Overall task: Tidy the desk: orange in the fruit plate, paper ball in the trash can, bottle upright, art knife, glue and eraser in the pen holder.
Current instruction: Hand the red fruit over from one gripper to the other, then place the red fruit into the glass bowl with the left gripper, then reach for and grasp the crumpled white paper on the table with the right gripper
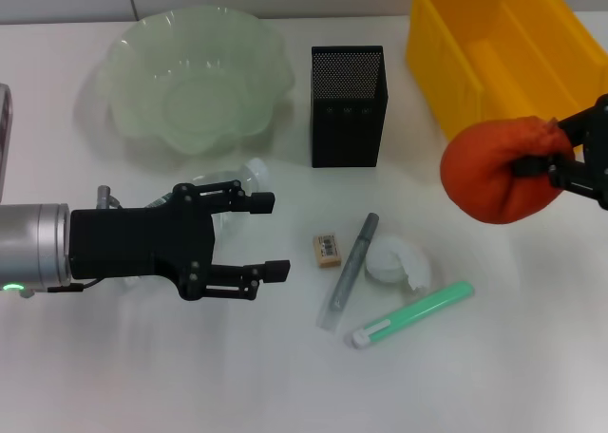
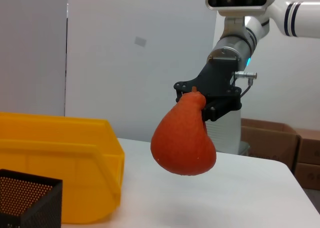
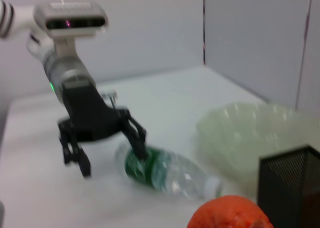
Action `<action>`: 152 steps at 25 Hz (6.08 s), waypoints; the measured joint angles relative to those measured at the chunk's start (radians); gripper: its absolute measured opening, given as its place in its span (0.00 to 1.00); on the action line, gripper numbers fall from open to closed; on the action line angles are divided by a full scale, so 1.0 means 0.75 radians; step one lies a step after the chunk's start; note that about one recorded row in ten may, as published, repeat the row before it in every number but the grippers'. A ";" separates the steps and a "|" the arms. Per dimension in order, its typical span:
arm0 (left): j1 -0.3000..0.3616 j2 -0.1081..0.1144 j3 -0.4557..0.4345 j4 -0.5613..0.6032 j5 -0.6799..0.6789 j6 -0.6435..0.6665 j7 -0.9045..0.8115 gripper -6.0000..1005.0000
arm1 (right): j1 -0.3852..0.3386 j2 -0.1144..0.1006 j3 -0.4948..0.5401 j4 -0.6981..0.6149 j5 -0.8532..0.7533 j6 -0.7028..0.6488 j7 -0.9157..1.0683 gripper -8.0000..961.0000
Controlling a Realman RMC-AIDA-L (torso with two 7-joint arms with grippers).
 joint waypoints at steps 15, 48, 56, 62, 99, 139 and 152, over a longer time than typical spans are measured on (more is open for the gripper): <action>-0.039 -0.073 -0.109 0.000 0.000 0.005 0.001 0.71 | -0.008 0.011 0.153 0.490 0.183 0.009 -0.290 0.05; -0.076 -0.104 -0.121 -0.028 -0.002 -0.070 -0.007 0.69 | 0.126 0.099 -0.016 0.873 0.257 0.210 -0.498 0.05; -0.082 -0.101 -0.120 -0.032 0.001 -0.069 -0.015 0.61 | 0.126 0.099 -0.017 0.874 0.261 0.217 -0.498 0.05; -0.086 -0.102 -0.118 -0.032 0.001 -0.069 -0.015 0.45 | 0.128 0.099 -0.008 0.876 0.264 0.254 -0.471 0.05; -0.075 -0.102 -0.420 -0.057 -0.003 -0.126 -0.036 0.11 | -0.017 0.104 0.048 0.844 0.301 0.265 -0.621 0.82; -0.186 -0.111 -0.617 -0.377 -0.270 -0.812 0.296 0.22 | -0.029 0.105 0.135 1.058 0.307 0.466 -0.865 0.81; -0.189 -0.111 -0.617 -0.377 -0.270 -0.784 0.294 0.77 | -0.027 0.105 0.126 1.058 0.306 0.466 -0.865 0.80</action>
